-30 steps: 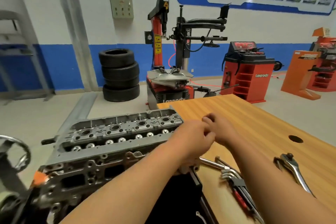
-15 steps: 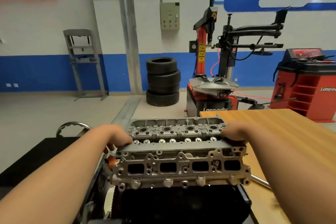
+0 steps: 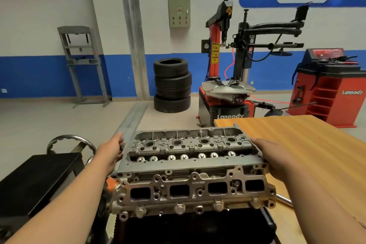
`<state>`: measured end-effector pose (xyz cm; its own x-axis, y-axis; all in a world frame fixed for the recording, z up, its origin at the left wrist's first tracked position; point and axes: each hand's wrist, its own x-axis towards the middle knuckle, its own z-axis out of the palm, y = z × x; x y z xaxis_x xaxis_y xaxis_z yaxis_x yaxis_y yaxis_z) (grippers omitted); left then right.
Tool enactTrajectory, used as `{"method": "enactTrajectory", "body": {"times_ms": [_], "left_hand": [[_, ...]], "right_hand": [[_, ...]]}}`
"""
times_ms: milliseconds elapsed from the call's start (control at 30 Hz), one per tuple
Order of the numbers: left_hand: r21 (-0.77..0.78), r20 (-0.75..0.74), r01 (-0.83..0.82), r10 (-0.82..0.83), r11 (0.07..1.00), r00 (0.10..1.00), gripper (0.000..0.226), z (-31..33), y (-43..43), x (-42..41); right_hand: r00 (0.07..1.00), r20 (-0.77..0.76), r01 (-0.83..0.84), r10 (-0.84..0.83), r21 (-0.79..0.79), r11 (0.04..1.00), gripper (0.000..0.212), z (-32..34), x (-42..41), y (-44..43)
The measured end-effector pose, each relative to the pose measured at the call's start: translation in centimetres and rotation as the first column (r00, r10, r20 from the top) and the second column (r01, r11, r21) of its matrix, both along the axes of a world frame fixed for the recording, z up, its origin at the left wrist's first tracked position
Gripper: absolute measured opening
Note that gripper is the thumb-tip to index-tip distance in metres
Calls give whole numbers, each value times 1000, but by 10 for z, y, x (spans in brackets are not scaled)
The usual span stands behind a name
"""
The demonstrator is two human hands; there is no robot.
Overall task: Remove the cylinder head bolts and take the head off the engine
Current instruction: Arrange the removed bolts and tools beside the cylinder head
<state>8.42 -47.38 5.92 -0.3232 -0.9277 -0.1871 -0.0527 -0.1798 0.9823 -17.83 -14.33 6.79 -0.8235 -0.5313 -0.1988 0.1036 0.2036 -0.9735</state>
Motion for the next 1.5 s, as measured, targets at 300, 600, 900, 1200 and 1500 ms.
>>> {"method": "enactTrajectory", "body": {"times_ms": [300,600,900,1200,1500], "left_hand": [[481,-458,17,234,877,858,27,10,-9,-11],[490,-261,-240,405,838,876,33,12,-24,-27],[408,-322,-248,392,879,861,20,19,-8,-23],[428,-212,-317,436,846,875,16,31,-6,-28],[518,-227,-362,533,775,815,26,50,-2,-38]], "right_hand": [[988,137,105,-76,-214,971,23,-8,10,4],[905,-253,-37,343,755,655,36,23,-2,-3],[880,177,-402,441,772,493,46,33,-17,-5],[803,72,-404,592,795,452,54,32,-27,-3],[785,98,-454,611,762,461,53,32,-50,-7]]}}
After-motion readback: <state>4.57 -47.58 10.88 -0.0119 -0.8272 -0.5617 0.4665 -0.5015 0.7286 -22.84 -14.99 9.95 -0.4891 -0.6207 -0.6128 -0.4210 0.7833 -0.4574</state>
